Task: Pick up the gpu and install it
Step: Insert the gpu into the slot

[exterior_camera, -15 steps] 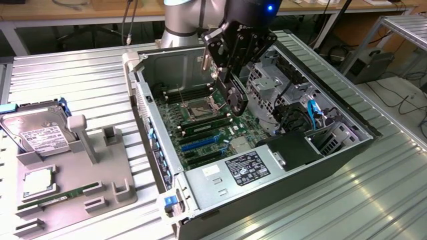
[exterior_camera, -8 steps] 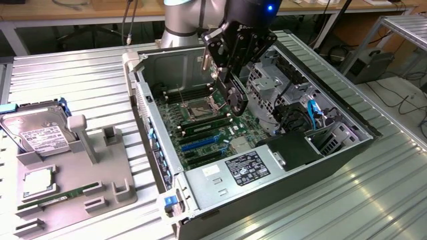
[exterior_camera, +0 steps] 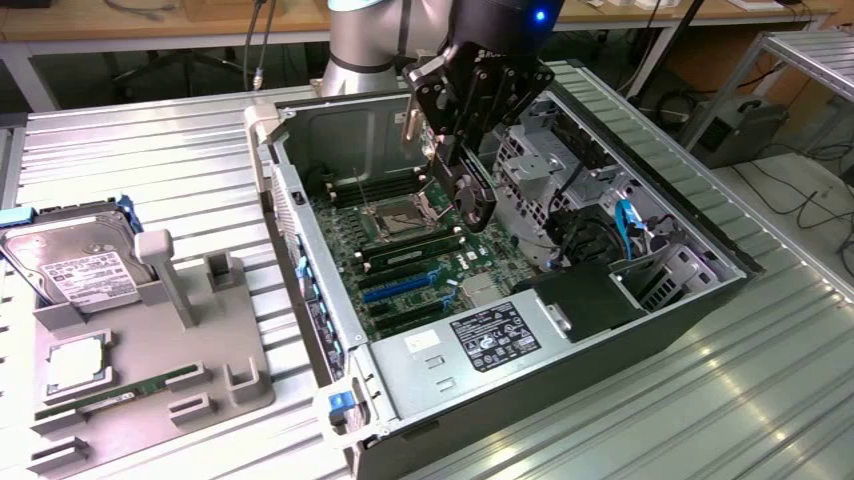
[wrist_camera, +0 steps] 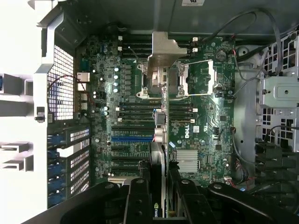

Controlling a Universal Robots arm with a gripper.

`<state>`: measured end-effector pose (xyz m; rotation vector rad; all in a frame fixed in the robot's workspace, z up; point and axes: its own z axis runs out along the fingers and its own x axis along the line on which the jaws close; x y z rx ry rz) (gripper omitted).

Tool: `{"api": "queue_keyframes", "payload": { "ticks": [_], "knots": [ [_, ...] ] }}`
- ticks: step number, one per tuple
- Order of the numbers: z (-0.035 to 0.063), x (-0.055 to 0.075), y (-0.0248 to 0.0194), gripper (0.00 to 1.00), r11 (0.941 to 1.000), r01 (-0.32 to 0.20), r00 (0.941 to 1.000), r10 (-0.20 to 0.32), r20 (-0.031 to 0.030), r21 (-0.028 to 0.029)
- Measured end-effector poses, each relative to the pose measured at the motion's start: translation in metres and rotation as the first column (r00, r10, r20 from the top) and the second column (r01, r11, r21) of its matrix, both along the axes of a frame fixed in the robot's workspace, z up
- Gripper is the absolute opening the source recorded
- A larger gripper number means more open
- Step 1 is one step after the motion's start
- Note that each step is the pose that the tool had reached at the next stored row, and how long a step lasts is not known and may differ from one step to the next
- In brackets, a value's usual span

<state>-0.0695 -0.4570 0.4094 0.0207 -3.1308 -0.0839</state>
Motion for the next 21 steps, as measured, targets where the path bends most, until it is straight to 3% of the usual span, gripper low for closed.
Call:
{"api": "queue_keyframes", "payload": {
  "ticks": [3, 5, 11, 17, 21],
  "knots": [
    [0.0, 0.0, 0.0, 0.26, 0.9999, -0.01, 0.9999, 0.01, -0.0001, -0.0001],
    [-0.0002, 0.0, 0.0, 0.26, 0.9988, -0.048, 0.9988, 0.048, 0.0001, 0.0001],
    [-0.0015, 0.0, 0.0, 0.26, 0.9847, -0.174, 0.9847, 0.174, -0.0001, -0.0002],
    [-0.0045, 0.0, 0.0, 0.26, 0.9583, -0.286, 0.9583, 0.286, 0.0002, -0.0001],
    [-0.0065, 0.0, 0.0, 0.26, 0.933, -0.36, 0.933, 0.36, 0.0004, -0.0002]
  ]
}}
